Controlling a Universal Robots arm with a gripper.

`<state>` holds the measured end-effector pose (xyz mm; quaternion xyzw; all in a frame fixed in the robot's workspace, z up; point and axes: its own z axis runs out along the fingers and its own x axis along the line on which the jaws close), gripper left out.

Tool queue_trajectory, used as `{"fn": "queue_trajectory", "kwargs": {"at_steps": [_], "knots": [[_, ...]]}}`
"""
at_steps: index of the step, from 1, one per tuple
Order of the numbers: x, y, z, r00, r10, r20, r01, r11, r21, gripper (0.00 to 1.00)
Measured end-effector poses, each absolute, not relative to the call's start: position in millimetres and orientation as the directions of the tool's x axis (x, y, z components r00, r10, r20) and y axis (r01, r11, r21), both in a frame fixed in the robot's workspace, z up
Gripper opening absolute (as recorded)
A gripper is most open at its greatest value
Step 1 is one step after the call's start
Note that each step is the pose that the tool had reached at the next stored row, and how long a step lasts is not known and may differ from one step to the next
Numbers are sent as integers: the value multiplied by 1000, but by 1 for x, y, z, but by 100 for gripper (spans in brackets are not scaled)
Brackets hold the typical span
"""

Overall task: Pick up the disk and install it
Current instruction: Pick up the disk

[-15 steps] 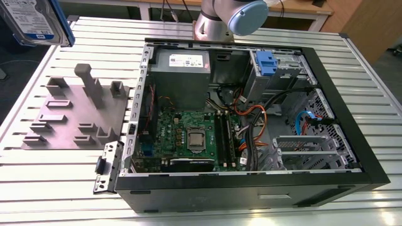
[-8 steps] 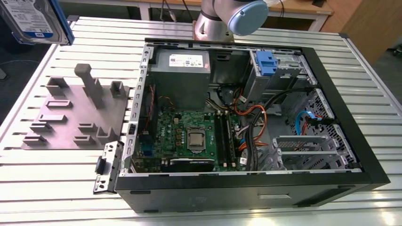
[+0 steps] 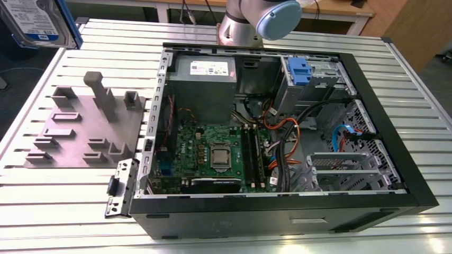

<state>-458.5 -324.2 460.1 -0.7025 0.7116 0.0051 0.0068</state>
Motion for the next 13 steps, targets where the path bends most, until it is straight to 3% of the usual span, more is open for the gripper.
{"fn": "queue_trajectory", "kwargs": {"at_steps": [13], "knots": [[-459,-324,465,-13,-1000,-17,-1000,13,-2,37]]}}
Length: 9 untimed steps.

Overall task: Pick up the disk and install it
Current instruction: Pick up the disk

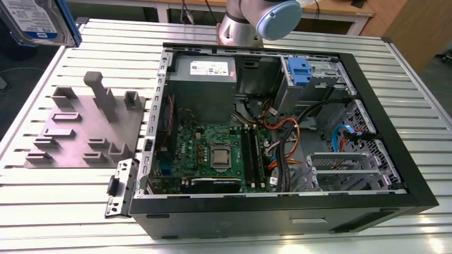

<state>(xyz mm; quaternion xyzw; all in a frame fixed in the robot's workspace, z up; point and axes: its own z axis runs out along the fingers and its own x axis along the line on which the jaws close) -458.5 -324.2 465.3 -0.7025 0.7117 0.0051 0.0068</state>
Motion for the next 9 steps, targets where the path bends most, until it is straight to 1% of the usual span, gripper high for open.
{"fn": "queue_trajectory", "kwargs": {"at_steps": [9], "knots": [[-459,-324,478,-13,-1000,-17,-1000,13,-2,37]]}}
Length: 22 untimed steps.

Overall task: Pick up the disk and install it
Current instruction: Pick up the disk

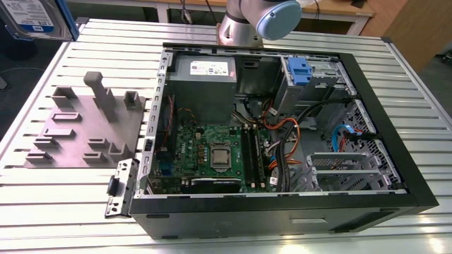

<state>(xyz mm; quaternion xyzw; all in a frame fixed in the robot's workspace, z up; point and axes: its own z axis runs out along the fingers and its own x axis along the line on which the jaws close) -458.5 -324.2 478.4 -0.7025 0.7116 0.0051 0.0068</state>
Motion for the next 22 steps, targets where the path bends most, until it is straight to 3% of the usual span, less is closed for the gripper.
{"fn": "queue_trajectory", "kwargs": {"at_steps": [22], "knots": [[-458,-339,485,-13,-1000,-17,-1000,13,-2,37]]}}
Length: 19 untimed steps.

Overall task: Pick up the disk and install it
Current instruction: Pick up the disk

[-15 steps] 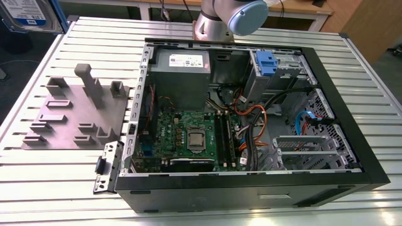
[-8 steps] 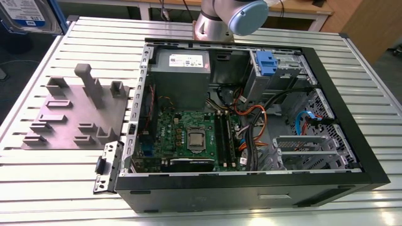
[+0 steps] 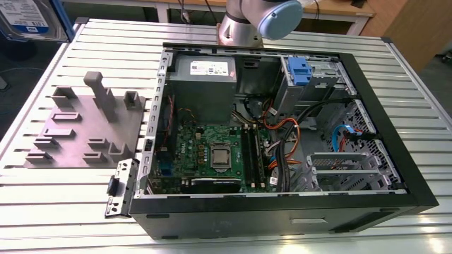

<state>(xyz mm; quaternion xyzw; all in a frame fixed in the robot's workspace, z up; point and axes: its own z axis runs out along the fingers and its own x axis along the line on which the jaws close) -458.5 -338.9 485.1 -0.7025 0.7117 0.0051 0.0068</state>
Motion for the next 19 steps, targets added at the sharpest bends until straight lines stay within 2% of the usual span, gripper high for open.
{"fn": "queue_trajectory", "kwargs": {"at_steps": [19], "knots": [[-458,-354,486,-13,-1000,-17,-1000,13,-2,37]]}}
